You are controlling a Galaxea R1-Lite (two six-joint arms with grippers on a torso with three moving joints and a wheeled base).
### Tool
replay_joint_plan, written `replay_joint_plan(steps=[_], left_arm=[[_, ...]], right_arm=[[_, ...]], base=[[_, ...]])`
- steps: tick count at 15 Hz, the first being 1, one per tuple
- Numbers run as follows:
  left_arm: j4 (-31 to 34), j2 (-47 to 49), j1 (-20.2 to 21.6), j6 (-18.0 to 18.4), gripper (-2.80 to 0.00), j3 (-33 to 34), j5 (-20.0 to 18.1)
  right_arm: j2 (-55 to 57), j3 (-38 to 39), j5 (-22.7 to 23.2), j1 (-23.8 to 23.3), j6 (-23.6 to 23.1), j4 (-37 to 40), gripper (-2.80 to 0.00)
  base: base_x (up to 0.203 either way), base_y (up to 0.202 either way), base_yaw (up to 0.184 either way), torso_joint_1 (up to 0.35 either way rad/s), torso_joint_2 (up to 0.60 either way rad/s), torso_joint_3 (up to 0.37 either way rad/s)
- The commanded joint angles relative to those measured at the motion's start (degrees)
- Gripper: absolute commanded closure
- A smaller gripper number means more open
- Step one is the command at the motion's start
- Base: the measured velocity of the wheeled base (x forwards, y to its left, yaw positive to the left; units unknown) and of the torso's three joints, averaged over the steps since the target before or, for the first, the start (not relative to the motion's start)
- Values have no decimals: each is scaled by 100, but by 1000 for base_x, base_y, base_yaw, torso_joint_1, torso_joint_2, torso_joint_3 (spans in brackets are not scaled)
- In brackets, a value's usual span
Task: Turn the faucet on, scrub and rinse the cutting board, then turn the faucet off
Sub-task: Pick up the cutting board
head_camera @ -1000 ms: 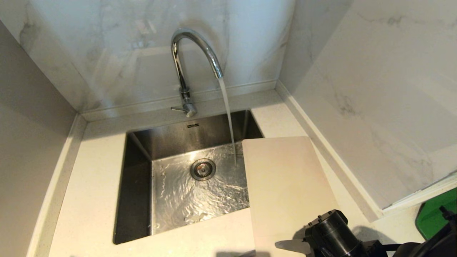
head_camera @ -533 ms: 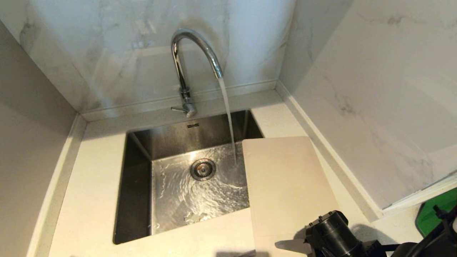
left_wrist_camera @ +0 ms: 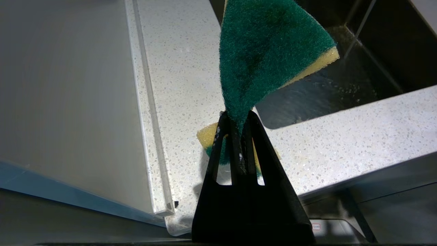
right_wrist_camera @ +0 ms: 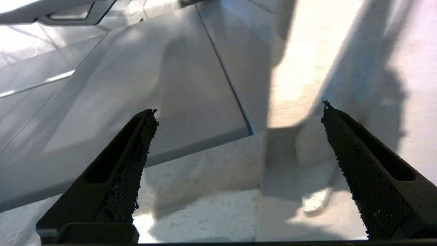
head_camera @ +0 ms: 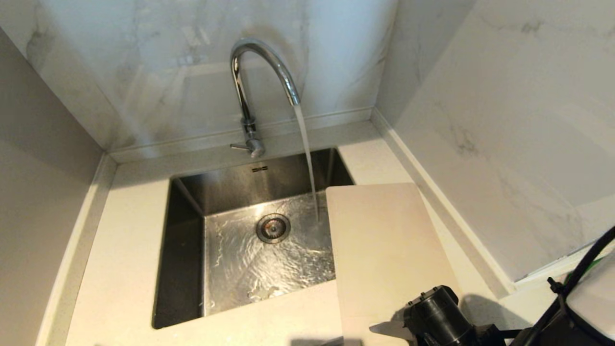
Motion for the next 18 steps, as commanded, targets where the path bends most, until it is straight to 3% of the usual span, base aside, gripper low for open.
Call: replay_joint_plan(steps=[1,4,9,18], left_arm=[[2,7,8,-2,0,6,5],[-2,7,5,-2,0,3,5],[-5,7,0,-2,0,0,-4],[3,7,0,-2,0,0,-4]], right_arm=[[189,84,-6,3,-33,-25,-280],[379,81,3,9,-24,-81,-280],[1024,112,60,12,-32,-795,-280],[1465,23,73,12,-67,-813,-280]], base=[[0,0,0,0,0,0],[0,0,0,0,0,0],[0,0,0,0,0,0],[0,0,0,0,0,0]])
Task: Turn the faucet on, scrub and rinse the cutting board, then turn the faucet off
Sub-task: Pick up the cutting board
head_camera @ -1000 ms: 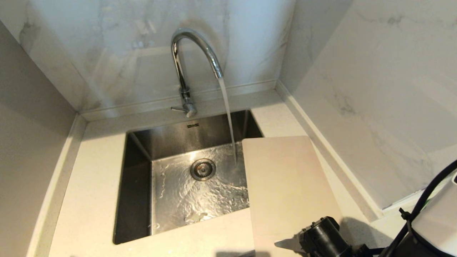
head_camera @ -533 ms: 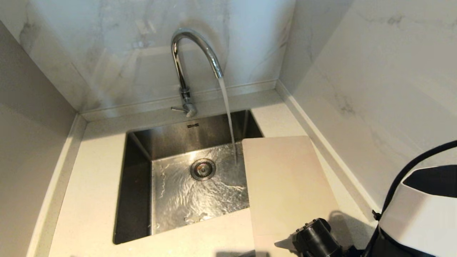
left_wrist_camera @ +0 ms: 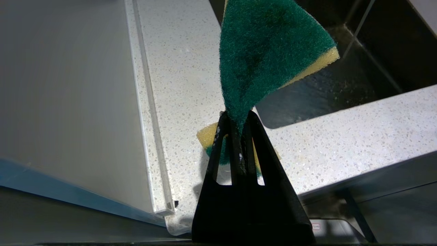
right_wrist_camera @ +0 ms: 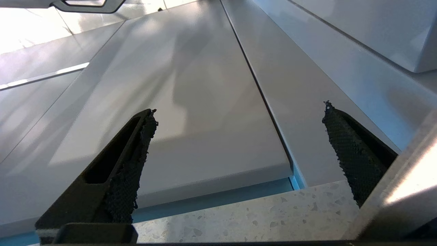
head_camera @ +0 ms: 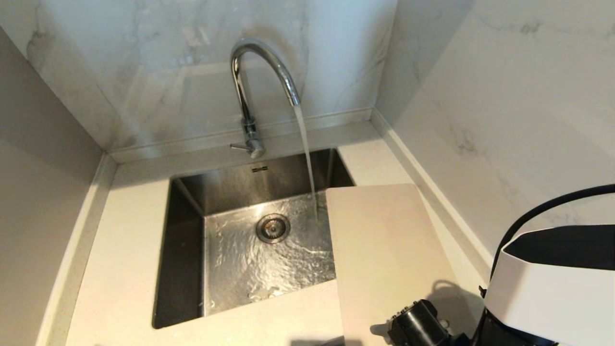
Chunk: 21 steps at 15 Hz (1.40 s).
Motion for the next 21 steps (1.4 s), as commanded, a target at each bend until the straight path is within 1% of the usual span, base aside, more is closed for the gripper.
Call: replay_joint_plan(steps=[1,8,9,10,21], left_arm=[[-2,7,0,-1,0,0,2],[6,7,0,7,0,0,2],[-2,7,0,7,0,0,2],[-2,7,0,7,0,0,2],[-2,7,0,7,0,0,2]], right_arm=[[147,-50,12,1,-47,0,-280],[155,-19,-14,1,-60,0,-280],[155,-12,-14,1,-66,0,-166],[155,-10,-14,1,-69,0,0],[64,63,100,1,-43,9,0]], base=[[0,0,0,0,0,0],[0,0,0,0,0,0],[0,0,0,0,0,0],[0,0,0,0,0,0],[0,0,0,0,0,0]])
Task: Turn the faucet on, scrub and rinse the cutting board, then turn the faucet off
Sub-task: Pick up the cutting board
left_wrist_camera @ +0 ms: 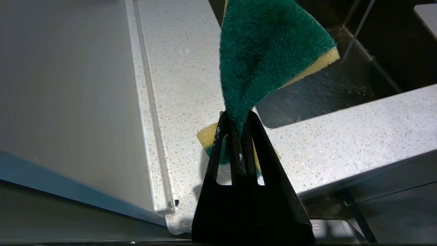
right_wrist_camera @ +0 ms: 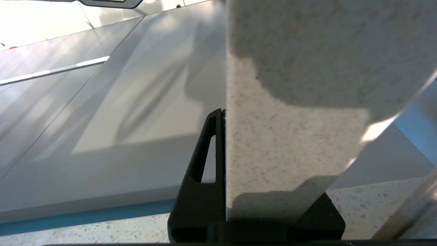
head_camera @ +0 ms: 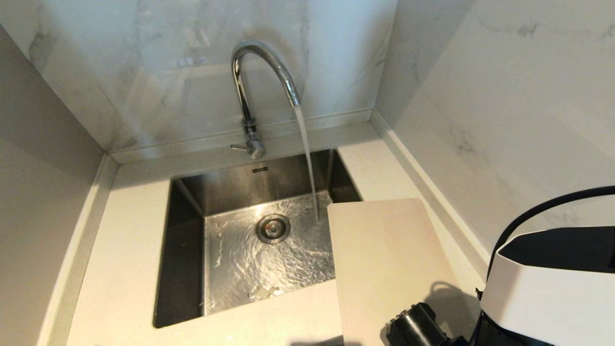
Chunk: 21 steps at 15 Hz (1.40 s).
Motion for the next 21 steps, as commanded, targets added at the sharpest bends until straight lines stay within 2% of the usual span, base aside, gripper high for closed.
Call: replay_joint_plan(steps=[1,6,11,13,17,21], left_arm=[[-3,5,0,-3,0,0,0],[-3,5,0,-3,0,0,0],[-12,5,0,-21,0,9,8],[-12,5,0,-21,0,9,8],[-12,5,0,-21,0,9,8],[-12,5,0,-30,0,9,8]], right_arm=[[-159,63,-18,7,-50,-45,0],[-952,345,-23,19,-152,-35,0],[-2047,626,-57,13,-563,14,0],[-2313,612,-311,5,-572,194,0],[-2589,553,-399,-11,-564,269,0],[-2839,493,-771,-32,-581,564,0]], base=[[0,0,0,0,0,0],[0,0,0,0,0,0],[0,0,0,0,0,0],[0,0,0,0,0,0],[0,0,0,0,0,0],[0,0,0,0,0,0]])
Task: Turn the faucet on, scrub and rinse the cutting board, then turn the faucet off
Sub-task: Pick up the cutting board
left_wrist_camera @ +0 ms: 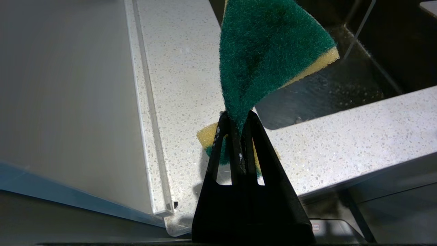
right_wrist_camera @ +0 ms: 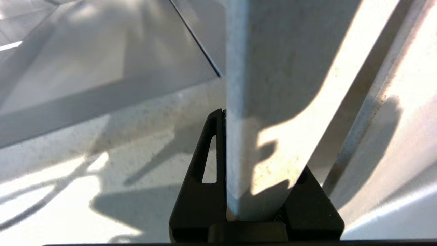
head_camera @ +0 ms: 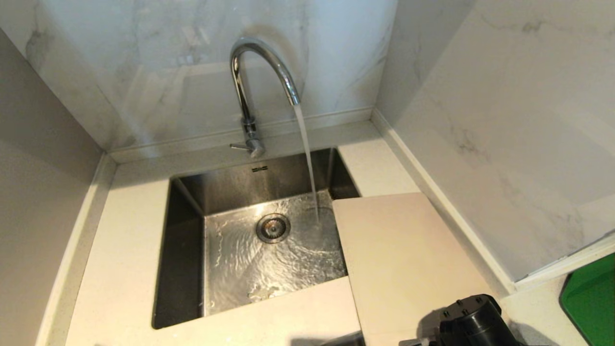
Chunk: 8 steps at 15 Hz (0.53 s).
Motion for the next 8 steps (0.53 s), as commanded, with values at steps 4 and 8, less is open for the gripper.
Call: replay_joint_plan(steps=[4,8], left_arm=[[-2,5,0,-5,0,9,3],[-2,5,0,-5,0,9,3]], right_arm=[[-470,-90,-228,-12,-247,90,0],[-830,-286,-391,-7,-815,167,0]], base=[[0,0,0,0,0,0],[0,0,0,0,0,0]])
